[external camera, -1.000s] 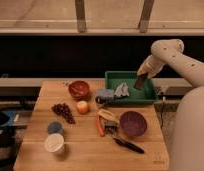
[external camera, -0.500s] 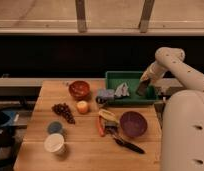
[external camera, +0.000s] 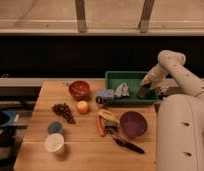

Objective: Place eraser in tray

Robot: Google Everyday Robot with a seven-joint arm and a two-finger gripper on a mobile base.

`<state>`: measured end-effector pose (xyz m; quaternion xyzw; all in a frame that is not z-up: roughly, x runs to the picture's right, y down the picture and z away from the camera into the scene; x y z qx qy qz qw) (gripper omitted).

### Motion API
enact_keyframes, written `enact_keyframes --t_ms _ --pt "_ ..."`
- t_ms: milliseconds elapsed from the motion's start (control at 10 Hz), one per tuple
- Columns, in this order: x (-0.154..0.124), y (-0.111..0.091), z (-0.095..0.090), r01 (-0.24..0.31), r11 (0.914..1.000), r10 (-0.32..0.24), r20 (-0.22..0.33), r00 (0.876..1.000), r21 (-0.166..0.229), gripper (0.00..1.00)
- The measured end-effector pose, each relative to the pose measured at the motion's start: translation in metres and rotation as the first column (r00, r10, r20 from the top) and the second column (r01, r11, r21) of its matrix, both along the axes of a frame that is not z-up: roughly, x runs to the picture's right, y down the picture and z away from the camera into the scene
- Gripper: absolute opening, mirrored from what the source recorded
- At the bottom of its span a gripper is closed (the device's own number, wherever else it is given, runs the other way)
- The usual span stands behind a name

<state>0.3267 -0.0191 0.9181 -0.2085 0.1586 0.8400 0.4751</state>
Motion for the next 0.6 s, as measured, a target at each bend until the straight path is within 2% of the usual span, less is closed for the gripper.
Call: enact_keyframes --t_ms 300,400,600 --pt "-0.019 0.000 0.009 0.012 0.9998 -0.011 0.054 0.998 -0.017 0.74" --pt "-0.022 0.001 0.010 0.017 0.9996 -0.015 0.065 0.998 -0.023 0.79" --pt "-0.025 0.001 0.010 0.032 0.9992 -0.030 0.082 0.996 -0.024 0.80"
